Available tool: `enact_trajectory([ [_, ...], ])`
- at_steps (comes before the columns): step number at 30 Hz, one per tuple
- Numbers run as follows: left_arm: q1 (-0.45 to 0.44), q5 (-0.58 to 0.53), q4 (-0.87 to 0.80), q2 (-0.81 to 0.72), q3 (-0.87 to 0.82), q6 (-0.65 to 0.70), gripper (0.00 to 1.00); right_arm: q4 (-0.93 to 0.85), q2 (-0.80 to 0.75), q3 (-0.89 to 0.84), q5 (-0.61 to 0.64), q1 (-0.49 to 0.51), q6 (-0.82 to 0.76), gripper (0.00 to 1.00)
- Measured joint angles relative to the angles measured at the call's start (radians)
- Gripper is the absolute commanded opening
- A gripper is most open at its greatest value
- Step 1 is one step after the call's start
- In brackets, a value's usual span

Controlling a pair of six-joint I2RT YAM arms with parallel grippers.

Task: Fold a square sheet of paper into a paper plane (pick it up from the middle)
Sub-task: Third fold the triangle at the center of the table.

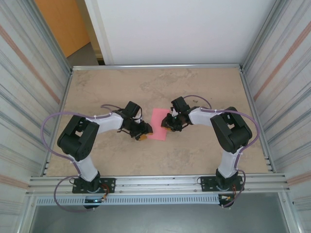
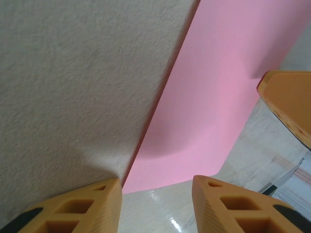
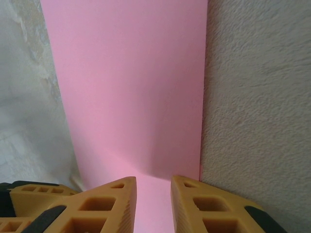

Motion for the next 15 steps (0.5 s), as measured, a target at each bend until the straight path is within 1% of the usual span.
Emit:
enact_trajectory([
  [12,-0.006,0.002,-0.031,0.022,0.038,0.032,0.45,0.023,0.000,-0.015,-0.024,-0.011,0.000,0.26],
  [15,-0.010,-0.021,-0.058,0.023,0.059,0.057,0.45,0.023,0.000,-0.015,-0.024,-0.012,0.000,0.26],
])
